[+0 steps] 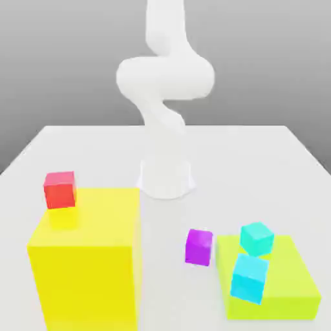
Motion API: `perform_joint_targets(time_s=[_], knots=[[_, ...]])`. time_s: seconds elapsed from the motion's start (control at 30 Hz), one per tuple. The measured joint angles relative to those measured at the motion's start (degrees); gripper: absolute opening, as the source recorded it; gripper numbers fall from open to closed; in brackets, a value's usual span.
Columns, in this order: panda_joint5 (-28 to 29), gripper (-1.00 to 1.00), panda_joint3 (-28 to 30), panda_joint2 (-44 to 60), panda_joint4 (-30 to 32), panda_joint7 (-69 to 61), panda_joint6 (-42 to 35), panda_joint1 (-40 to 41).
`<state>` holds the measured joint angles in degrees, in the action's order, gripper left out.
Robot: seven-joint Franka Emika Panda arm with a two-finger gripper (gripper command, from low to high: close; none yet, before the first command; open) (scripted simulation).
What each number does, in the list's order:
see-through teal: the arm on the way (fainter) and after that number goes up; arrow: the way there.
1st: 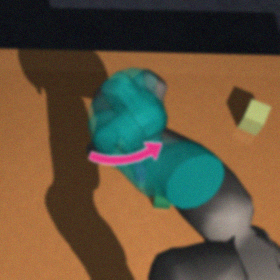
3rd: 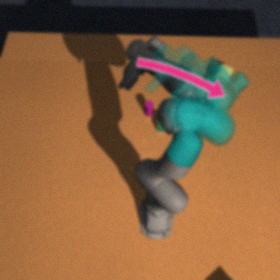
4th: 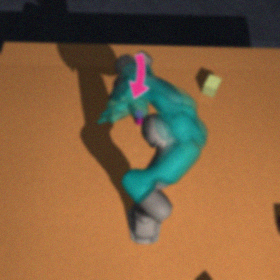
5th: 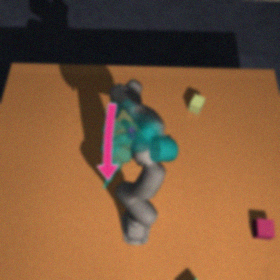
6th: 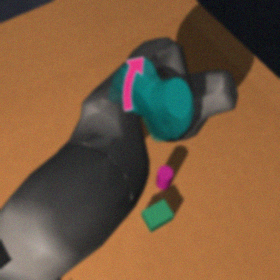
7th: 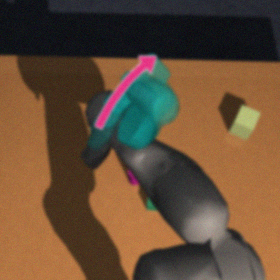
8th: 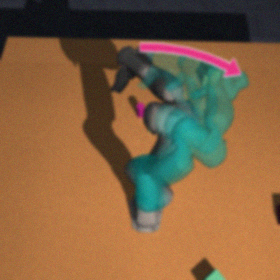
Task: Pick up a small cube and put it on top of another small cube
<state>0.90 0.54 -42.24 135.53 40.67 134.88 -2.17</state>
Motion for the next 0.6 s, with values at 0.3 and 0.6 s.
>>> perform_joint_targets(time_s=[0.3,0.6], knots=[[3.09,0.00,3.39,14.25,14.50,-20.62,12.10,-8.36],[4.33,0.00,7.20,27.98,28.54,-41.95,23.83,-15.93]])
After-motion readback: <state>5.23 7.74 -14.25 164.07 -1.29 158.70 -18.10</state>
